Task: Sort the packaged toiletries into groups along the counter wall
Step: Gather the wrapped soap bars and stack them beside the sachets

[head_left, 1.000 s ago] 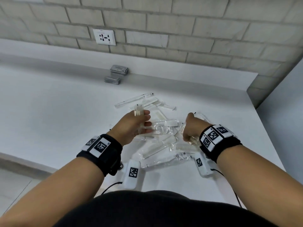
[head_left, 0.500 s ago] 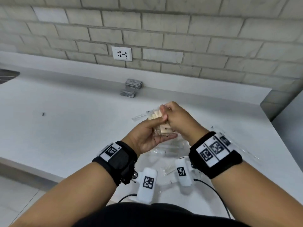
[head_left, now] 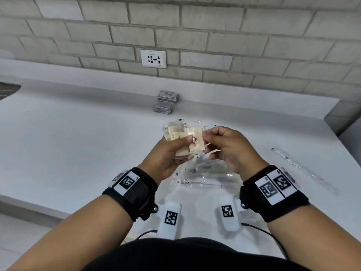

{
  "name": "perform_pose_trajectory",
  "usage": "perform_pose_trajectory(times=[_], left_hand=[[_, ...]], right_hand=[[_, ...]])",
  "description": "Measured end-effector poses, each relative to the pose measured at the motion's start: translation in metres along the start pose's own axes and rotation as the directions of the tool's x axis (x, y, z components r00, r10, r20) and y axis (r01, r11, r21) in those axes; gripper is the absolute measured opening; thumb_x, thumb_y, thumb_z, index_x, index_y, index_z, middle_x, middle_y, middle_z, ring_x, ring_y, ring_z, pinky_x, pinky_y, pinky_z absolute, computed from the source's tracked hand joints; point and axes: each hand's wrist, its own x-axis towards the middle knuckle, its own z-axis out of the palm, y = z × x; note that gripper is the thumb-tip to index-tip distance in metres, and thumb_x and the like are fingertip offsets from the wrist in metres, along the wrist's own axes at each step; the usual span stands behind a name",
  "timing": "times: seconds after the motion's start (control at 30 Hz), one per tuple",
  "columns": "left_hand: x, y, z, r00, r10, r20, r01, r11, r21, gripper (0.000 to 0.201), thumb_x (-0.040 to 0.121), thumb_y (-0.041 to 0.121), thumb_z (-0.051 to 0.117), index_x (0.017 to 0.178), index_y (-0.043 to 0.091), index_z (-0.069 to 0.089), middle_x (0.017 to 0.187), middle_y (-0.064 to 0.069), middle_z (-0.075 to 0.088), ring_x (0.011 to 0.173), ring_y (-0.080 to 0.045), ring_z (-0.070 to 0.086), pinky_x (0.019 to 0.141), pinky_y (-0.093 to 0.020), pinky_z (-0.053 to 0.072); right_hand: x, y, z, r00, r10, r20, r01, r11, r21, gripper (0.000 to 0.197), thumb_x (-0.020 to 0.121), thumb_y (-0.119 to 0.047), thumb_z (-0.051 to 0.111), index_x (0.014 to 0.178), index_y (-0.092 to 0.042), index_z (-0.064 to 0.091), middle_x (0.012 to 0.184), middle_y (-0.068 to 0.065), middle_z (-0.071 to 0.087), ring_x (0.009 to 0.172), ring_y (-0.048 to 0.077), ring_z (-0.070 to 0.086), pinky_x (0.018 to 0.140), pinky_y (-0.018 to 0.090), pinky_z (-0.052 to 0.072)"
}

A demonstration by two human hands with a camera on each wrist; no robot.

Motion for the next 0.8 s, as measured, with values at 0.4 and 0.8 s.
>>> perform_pose_trajectory(times=[0.4, 0.8], left_hand=[[0.014, 0.020, -0.031, 0.995, -0.098, -0.013, 0.097, 0.994, -0.042, 0.018, 0.081, 0.014, 0.066, 0.099, 0.014, 0.063, 0.076, -0.002, 0.069, 0.062, -0.013, 0.066, 0.052, -0.021, 0.052], [0.021, 0.022, -0.037, 0.997, 0.050, -0.055, -0.046, 0.995, 0.084, 0.045, 0.078, 0.004, 0.070, 0.121, 0.003, 0.059, 0.102, -0.015, 0.067, 0.090, -0.030, 0.066, 0.072, -0.033, 0.052]], right_hand=[[0.010, 0.007, 0.025, 0.771, -0.589, 0.241, 0.588, 0.512, -0.626, 0.023, 0.081, 0.002, 0.069, 0.086, -0.018, 0.077, 0.112, -0.006, 0.056, 0.097, 0.002, 0.054, 0.088, 0.012, 0.041], [0.034, -0.010, 0.035, 0.983, -0.174, -0.064, 0.156, 0.962, -0.224, 0.005, 0.085, -0.013, 0.070, 0.082, -0.017, 0.067, 0.072, 0.001, 0.067, 0.059, 0.017, 0.059, 0.053, 0.028, 0.048]])
